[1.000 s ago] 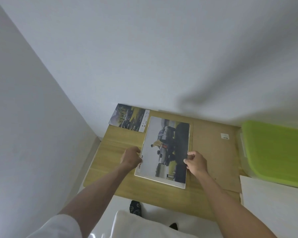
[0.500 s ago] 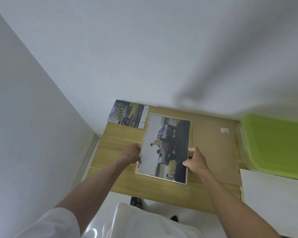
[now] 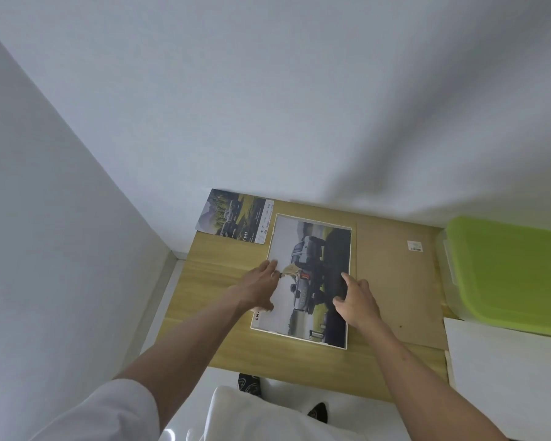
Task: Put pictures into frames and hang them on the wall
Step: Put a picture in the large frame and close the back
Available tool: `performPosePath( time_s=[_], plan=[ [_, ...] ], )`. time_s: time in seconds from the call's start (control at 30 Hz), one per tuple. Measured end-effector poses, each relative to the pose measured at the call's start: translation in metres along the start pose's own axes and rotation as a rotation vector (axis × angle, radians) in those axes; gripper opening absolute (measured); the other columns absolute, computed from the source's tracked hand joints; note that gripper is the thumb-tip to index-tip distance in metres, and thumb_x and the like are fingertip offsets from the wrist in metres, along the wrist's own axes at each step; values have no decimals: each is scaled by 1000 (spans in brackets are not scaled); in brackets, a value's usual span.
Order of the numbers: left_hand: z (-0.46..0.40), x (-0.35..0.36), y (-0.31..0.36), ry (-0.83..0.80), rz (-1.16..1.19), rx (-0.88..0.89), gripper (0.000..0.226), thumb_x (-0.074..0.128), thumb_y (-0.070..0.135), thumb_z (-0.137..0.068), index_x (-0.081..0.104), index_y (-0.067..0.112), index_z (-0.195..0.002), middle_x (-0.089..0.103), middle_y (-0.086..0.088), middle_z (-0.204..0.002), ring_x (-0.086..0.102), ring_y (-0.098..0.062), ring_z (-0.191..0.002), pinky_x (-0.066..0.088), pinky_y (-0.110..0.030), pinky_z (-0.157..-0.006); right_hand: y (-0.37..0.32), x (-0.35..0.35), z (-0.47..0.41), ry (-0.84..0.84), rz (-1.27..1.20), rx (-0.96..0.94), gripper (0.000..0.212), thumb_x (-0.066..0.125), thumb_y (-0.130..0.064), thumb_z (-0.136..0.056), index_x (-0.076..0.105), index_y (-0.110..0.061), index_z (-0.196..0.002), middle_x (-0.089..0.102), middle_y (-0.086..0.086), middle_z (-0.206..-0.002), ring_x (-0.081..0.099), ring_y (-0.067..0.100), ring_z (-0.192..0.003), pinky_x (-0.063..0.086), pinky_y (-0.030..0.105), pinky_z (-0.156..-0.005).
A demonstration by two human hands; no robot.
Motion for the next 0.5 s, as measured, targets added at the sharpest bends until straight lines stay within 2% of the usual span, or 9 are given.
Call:
performPosePath(
  time_s=[0.1,0.2,0.27,0.37,0.43,0.5],
  plan=[
    [-4,-4,2,58,6,10,82,82,34,-73,44,0,-136,30,-14,-149,28,-27,-138,42,-38,-108,1,0,0,-2,-4,22,71,55,-28,-94,20,-26,-156,37,6,-136,58,25,-102,49,33,-82],
    [-6,-8,1,75,20,16,81,85,35,-69,48,1,-132,36,-12,-143,33,-26,-133,47,-38,-103,-2,-1,-1,-26,4,44,83,57,-32,-92,6,-33,-157,36,7,-136,58,24,-98,52,37,-81],
    [-6,-12,0,88,29,21,78,84,37,-69,49,4,-130,37,-11,-142,35,-26,-131,47,-40,-102,-5,-3,-4,-51,26,45,87,57,-34,-92,-2,-38,-156,37,9,-136,58,25,-96,52,38,-79],
    [-8,-26,-4,162,53,14,72,76,39,-78,45,7,-134,29,-14,-150,34,-29,-134,44,-41,-105,-9,-8,-12,-88,58,56,84,51,-38,-93,-4,-41,-156,40,11,-136,57,24,-94,47,36,-75],
    [-8,-31,-6,195,43,19,75,73,38,-82,39,7,-140,19,-15,-157,30,-31,-139,38,-41,-110,-9,-11,-17,-100,56,70,83,50,-41,-92,-2,-41,-156,43,12,-133,58,25,-96,49,37,-80],
    [-8,-29,-10,177,36,13,75,73,37,-83,38,5,-140,19,-15,-158,30,-30,-140,37,-41,-111,-9,-12,-22,-110,66,78,83,50,-43,-90,-1,-42,-155,47,11,-129,59,26,-99,51,39,-84]
  ],
)
Point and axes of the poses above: each hand's wrist, its own z-axis away from the middle knuckle, its own x-axis out of the palm, y = z × x, the point moved 8 cm from there along -z, towards the middle knuckle
